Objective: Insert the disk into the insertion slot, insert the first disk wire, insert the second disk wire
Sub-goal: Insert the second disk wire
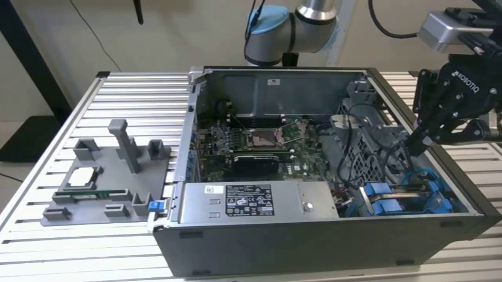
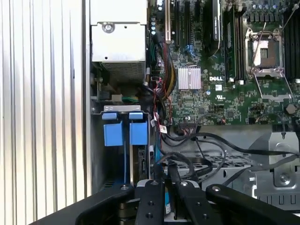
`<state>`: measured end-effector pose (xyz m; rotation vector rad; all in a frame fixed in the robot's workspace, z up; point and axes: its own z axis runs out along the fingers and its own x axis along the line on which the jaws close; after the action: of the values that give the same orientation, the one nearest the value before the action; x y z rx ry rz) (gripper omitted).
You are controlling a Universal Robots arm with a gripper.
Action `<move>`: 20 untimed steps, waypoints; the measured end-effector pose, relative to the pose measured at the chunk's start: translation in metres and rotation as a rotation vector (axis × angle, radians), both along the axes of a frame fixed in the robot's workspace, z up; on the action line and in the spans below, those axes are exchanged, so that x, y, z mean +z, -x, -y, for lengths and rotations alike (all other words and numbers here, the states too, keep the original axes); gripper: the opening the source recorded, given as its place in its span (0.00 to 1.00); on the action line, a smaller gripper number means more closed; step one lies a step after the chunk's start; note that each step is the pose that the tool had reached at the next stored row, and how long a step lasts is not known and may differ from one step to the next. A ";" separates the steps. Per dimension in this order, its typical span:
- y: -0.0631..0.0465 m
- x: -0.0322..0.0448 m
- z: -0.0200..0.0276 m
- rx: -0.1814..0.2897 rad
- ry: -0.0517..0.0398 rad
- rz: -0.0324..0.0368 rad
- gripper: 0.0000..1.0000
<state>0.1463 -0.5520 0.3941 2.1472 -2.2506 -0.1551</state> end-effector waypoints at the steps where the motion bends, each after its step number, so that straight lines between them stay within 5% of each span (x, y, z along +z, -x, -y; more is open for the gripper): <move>1: 0.002 0.0005 0.0000 0.000 -0.0001 0.0014 0.00; 20: 0.038 0.0045 0.0000 0.000 -0.0001 0.0236 0.00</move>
<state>0.1081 -0.5520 0.3986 2.1607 -2.2630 -0.1306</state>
